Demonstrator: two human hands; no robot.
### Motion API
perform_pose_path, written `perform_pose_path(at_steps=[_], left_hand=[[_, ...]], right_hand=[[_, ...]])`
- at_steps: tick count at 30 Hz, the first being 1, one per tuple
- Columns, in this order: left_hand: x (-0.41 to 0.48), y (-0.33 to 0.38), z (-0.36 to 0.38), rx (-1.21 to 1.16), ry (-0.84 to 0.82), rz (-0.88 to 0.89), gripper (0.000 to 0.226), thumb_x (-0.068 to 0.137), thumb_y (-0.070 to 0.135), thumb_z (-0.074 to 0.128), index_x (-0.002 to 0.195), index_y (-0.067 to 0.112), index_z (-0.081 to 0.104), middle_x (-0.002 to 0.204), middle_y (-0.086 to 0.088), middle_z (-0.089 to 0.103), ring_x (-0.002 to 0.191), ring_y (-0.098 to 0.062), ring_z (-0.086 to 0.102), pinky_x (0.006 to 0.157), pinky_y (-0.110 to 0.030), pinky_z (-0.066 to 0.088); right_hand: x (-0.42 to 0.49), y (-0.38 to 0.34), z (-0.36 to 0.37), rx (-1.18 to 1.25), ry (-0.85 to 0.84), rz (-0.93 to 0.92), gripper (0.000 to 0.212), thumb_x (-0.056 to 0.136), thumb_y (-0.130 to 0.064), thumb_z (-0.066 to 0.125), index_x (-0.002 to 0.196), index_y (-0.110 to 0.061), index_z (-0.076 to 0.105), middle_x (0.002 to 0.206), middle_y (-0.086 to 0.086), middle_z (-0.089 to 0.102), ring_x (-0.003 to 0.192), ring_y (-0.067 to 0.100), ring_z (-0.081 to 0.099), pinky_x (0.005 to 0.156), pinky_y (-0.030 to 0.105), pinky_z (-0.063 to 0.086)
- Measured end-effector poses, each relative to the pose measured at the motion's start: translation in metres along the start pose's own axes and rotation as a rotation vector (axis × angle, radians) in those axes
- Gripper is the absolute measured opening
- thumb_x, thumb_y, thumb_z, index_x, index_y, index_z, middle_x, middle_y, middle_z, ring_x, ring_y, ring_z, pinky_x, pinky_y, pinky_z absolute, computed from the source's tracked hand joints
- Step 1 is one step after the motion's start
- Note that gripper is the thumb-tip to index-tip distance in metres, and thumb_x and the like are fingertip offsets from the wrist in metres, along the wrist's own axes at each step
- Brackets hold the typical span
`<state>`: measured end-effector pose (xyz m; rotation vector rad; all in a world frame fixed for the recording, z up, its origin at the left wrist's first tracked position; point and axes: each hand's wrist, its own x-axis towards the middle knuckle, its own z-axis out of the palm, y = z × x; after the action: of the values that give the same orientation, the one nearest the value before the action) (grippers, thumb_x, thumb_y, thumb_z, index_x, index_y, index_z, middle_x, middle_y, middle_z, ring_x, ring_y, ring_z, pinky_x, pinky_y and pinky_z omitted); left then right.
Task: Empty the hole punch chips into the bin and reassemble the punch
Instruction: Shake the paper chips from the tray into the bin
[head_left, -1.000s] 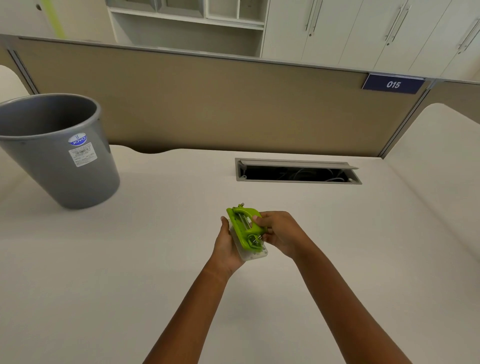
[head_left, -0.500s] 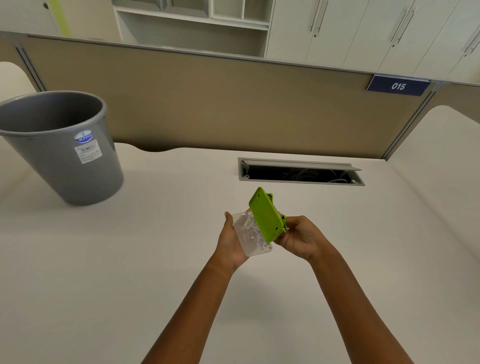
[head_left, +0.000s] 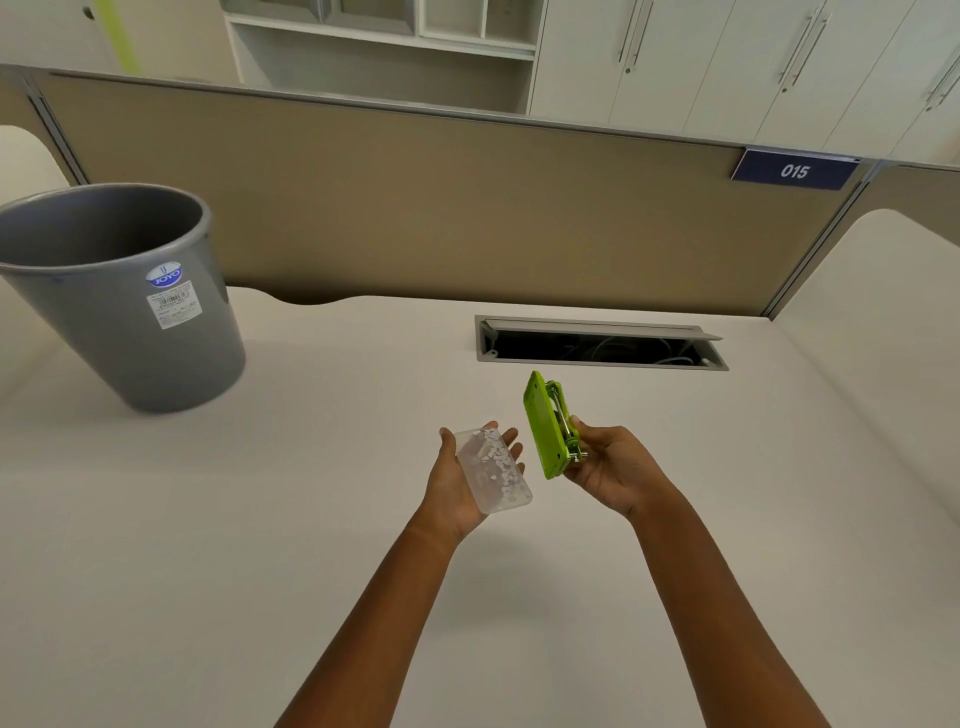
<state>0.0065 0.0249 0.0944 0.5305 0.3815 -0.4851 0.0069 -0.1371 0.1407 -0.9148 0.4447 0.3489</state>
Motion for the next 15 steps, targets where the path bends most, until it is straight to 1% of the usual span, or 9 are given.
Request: perform_pose_path(at_steps=[2,3,4,5,7,9,11,13,15], left_hand=[[0.0,0.002,-0.004,-0.002,0.014,0.0,0.059,0.096,0.054,0.016,0.098,0.011,0.057,0.101,-0.011,0.059,0.091,-0.024,0.055,0.1,-0.038,0.031],[0.0,0.003,-0.006,-0.003,0.018,0.001,0.059,0.096,0.054,0.016,0.098,0.011,0.057,0.101,-0.011,0.059,0.091,-0.023,0.055,0.101,-0.037,0.031],[0.0,0.004,-0.008,-0.005,0.017,0.001,0.059,0.096,0.054,0.016,0.098,0.011,0.057,0.101,-0.01,0.059,0.091,-0.023,0.055,0.101,-0.037,0.031],[-0.001,0.004,-0.009,-0.008,0.014,0.001,0.06,0.096,0.054,0.016,0.098,0.01,0.057,0.101,-0.01,0.059,0.091,-0.023,0.055,0.101,-0.037,0.031],[-0.002,0.005,-0.011,-0.007,0.003,0.004,0.06,0.096,0.053,0.016,0.099,0.01,0.057,0.102,-0.01,0.059,0.092,-0.023,0.055,0.097,-0.037,0.036],[-0.002,0.007,-0.013,-0.009,-0.007,0.004,0.061,0.096,0.053,0.016,0.1,0.009,0.057,0.1,-0.011,0.062,0.093,-0.023,0.055,0.091,-0.036,0.04],[0.0,0.007,-0.014,-0.014,-0.013,0.003,0.063,0.096,0.053,0.017,0.1,0.006,0.058,0.088,-0.012,0.072,0.094,-0.023,0.056,0.088,-0.034,0.042],[0.002,0.008,-0.015,-0.024,-0.022,-0.004,0.065,0.096,0.054,0.017,0.1,0.004,0.058,0.077,-0.013,0.076,0.094,-0.023,0.057,0.084,-0.032,0.043],[0.004,0.009,-0.016,-0.031,-0.026,-0.011,0.066,0.095,0.054,0.018,0.1,0.002,0.058,0.076,-0.013,0.076,0.094,-0.023,0.058,0.085,-0.032,0.043]], right_hand=[[0.004,-0.002,-0.006,-0.119,0.055,-0.057,0.022,0.093,-0.007,0.044,0.077,-0.005,0.059,0.055,0.005,0.061,0.047,0.013,0.053,0.048,0.02,0.046],[0.008,-0.003,-0.009,-0.182,0.096,-0.092,0.022,0.093,-0.007,0.044,0.076,-0.006,0.057,0.052,0.003,0.059,0.044,0.01,0.052,0.046,0.018,0.043],[0.012,-0.002,-0.014,-0.267,0.146,-0.131,0.022,0.093,-0.007,0.043,0.076,-0.006,0.056,0.053,0.003,0.056,0.046,0.01,0.05,0.045,0.017,0.042],[0.016,-0.001,-0.018,-0.371,0.205,-0.163,0.02,0.093,-0.006,0.043,0.08,-0.005,0.056,0.058,0.004,0.053,0.051,0.011,0.049,0.048,0.018,0.041],[0.026,0.004,-0.027,-0.577,0.325,-0.203,0.014,0.092,-0.004,0.043,0.093,-0.005,0.058,0.066,0.005,0.049,0.058,0.014,0.044,0.054,0.022,0.038],[0.037,0.012,-0.039,-0.715,0.417,-0.208,0.018,0.09,-0.004,0.046,0.102,-0.002,0.06,0.065,0.004,0.047,0.058,0.014,0.043,0.053,0.023,0.037],[0.046,0.021,-0.051,-0.789,0.466,-0.191,0.023,0.089,-0.005,0.048,0.106,0.005,0.061,0.064,0.003,0.047,0.059,0.016,0.044,0.053,0.025,0.037],[0.051,0.028,-0.06,-0.833,0.499,-0.187,0.026,0.087,-0.005,0.049,0.109,0.005,0.06,0.073,0.007,0.053,0.071,0.023,0.049,0.057,0.027,0.039],[0.053,0.034,-0.066,-0.859,0.527,-0.186,0.028,0.086,-0.005,0.051,0.112,0.002,0.059,0.089,0.012,0.056,0.083,0.026,0.05,0.055,0.025,0.038]])
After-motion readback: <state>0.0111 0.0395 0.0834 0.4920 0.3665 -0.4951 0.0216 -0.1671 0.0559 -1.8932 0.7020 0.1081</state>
